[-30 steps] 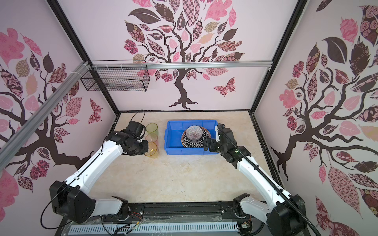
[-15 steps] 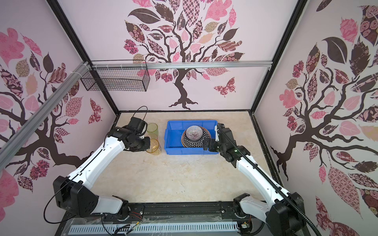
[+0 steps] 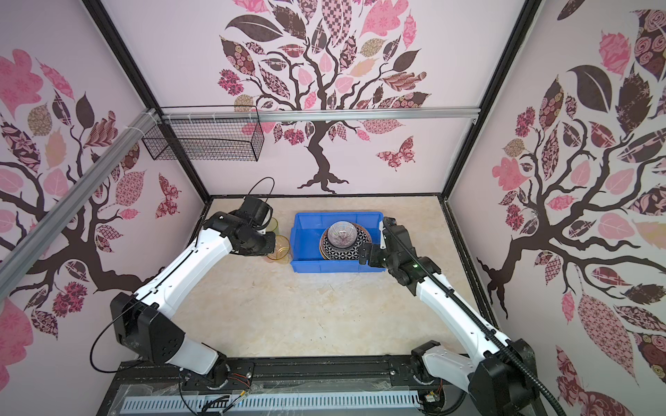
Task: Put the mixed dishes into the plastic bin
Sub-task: 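Carry the yellow cup over the bin's near corner with the left gripper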
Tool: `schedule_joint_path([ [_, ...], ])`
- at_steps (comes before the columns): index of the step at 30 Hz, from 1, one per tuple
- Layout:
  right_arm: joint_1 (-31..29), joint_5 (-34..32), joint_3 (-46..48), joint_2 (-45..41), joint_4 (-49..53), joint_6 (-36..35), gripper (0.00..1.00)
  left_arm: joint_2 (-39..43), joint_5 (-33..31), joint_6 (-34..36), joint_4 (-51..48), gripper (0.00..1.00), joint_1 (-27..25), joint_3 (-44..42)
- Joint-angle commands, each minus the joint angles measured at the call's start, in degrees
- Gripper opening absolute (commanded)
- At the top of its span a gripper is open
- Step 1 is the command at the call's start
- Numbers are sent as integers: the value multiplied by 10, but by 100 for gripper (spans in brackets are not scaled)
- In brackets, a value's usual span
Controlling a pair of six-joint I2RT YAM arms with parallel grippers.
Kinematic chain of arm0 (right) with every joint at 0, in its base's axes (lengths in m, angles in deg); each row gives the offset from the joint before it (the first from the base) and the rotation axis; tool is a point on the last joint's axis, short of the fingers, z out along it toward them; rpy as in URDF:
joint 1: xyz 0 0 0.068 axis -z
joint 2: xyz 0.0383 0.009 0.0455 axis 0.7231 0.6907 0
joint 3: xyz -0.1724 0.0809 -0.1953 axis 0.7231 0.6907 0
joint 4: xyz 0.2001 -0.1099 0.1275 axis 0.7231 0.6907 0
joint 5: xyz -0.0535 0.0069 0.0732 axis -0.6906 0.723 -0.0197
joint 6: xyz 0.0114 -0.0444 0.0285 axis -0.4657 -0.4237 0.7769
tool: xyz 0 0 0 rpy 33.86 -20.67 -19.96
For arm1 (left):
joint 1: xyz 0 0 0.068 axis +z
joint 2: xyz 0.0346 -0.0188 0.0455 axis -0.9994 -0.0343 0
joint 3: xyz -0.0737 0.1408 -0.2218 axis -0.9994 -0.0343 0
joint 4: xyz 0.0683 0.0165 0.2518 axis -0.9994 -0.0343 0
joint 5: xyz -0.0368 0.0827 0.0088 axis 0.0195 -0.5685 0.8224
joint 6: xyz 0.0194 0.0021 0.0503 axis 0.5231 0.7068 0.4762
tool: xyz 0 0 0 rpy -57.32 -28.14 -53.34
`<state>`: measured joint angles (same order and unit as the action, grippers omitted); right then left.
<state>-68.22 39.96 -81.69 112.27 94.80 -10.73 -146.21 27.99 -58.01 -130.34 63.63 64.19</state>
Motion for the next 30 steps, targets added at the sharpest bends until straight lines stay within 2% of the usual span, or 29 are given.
schedule_joint_path([
  [1, 4, -12, 1, -6, -2, -9, 100, -13, -11, 6, -2, 0, -9, 40],
  [12, 3, -32, 6, -24, 9, -17, 100, -83, -29, 23, -24, 0, -29, 118],
  [30, 4, -39, 10, -33, 17, -21, 100, -172, -22, 25, -3, 0, -42, 178],
])
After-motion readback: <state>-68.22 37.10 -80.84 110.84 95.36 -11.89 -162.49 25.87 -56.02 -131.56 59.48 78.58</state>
